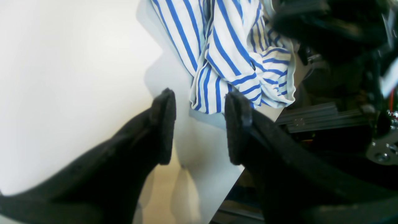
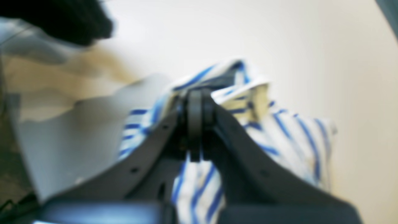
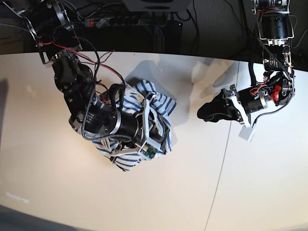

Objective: Fold the T-shirt properly
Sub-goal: 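Press and tuck the bundle edges with the right gripper, then bring the left gripper onto the bundle and tuck its edge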

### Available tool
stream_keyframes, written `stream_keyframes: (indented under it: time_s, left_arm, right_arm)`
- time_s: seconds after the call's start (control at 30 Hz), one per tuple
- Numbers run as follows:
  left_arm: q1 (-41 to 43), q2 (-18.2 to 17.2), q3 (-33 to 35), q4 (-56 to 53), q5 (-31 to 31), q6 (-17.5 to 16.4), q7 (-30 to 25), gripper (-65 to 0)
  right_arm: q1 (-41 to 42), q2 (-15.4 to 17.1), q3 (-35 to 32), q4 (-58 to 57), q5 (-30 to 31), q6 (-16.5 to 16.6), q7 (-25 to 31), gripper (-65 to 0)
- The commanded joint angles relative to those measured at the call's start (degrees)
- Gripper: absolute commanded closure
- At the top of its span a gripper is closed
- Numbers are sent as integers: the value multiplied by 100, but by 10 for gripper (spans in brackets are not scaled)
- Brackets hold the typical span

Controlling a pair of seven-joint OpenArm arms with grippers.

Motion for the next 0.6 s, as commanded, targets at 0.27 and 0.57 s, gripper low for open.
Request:
stream_keyframes:
  time_s: [0.27, 0.57]
  left_arm:
    - [-90, -35, -22, 151, -243, -91, -76, -184]
    - [-87, -33, 39, 1440, -240, -91, -15, -37]
  right_arm:
    - [754, -267, 37, -1873, -42, 0, 511, 0]
    - [946, -262, 249, -1449, -20, -9, 697, 0]
